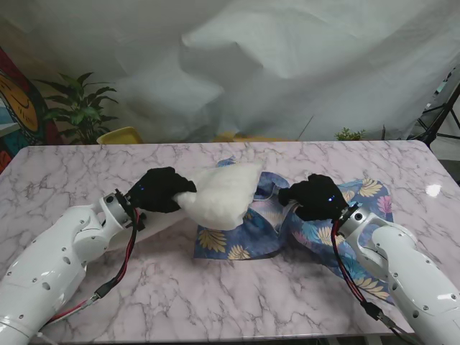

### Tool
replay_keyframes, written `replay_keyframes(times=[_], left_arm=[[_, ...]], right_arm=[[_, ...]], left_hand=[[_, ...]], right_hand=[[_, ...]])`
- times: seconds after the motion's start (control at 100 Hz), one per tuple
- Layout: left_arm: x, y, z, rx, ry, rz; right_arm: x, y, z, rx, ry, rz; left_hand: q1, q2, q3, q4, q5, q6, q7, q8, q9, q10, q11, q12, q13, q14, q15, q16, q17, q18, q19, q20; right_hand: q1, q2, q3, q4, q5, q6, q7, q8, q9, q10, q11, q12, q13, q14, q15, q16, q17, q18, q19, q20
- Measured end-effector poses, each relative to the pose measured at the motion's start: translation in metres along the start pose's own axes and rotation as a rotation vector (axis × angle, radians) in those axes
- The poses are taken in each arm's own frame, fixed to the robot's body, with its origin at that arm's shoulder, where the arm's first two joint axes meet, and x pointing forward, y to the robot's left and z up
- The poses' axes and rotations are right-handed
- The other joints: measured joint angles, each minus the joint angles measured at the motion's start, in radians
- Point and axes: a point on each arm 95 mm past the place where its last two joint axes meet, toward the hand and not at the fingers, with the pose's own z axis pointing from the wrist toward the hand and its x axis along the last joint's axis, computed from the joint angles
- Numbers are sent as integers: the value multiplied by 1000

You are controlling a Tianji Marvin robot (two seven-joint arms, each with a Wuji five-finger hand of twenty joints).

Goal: Put a pillowcase on a pillow

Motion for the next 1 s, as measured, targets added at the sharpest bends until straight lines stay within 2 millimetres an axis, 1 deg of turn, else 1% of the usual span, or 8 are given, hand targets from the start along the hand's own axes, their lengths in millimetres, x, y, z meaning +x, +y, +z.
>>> replay_keyframes(times=[0.25, 0.44, 0.73, 0.75, 0.76, 0.93, 1.0], left_arm=[[12, 6, 10, -34, 77, -17], [23, 11, 25, -10, 144, -15], [21, 29, 53, -65, 209, -26], [21, 30, 55, -67, 209, -30], [20, 31, 56, -67, 210, -32], [15, 44, 71, -63, 195, -37], [14, 49, 78, -54, 172, -16]], right_arm=[[0, 0, 0, 2, 8, -12], [2, 0, 0, -3, 14, -20], [12, 3, -2, -40, 39, -9], [13, 4, -2, -43, 42, -7], [13, 4, -3, -45, 43, -6], [23, 6, -5, -66, 72, 6], [28, 7, -5, -69, 86, 15]], left_hand=[[0, 0, 0, 0, 0, -2, 4, 36, -1, 0, 22, 25, 0, -1, 24, 19, -7, 0, 0, -10], [0, 0, 0, 0, 0, -2, 6, 37, -2, -2, 25, 25, 0, -3, 24, 19, -13, 0, 0, -10], [0, 0, 0, -1, -1, -3, 12, 44, -2, -2, 27, 39, 0, -4, 41, 27, -16, 0, 2, -10], [0, 0, 0, -1, -1, -3, 12, 45, -2, -2, 28, 40, 0, -5, 42, 28, -16, 0, 2, -10], [0, 0, 0, -8, -1, -3, 12, 45, -2, -2, 29, 40, 0, -5, 42, 28, -17, 0, 2, -10], [0, 0, 1, -9, -3, -6, 22, 45, -13, -3, 41, 42, -1, -9, 49, 30, -24, -4, 2, -11], [0, 0, 1, -9, -26, -11, 63, 45, -25, -8, 49, 45, -11, -15, 49, 30, -28, -11, 2, -20]], right_hand=[[0, 0, 0, 0, 0, 0, 0, 0, 0, 0, 0, 0, 0, 0, 0, 0, 0, 0, 0, 0], [0, 0, 0, 0, 0, 0, 0, 0, 0, 0, 0, 0, 0, 0, 0, 0, 0, 0, 0, 0], [0, 0, 0, 0, 0, 0, 0, 0, 0, 0, 0, 0, 0, 0, 0, 0, 0, 0, 0, 0], [0, 0, 0, 0, 0, 0, 0, 0, 0, 0, 0, 0, 0, 0, 0, 0, 0, 0, 0, 0], [0, 0, 0, 0, 0, 0, 0, 0, 0, 0, 0, 0, 0, 0, 0, 0, 0, 0, 0, 0], [0, 0, 1, 0, 0, 0, 0, 0, 0, 0, 0, 0, 0, 0, 0, 0, 0, 0, 0, 0], [0, 0, 1, 0, 0, 0, 0, 0, 0, 0, 0, 0, 0, 0, 0, 0, 0, 0, 0, 0]])
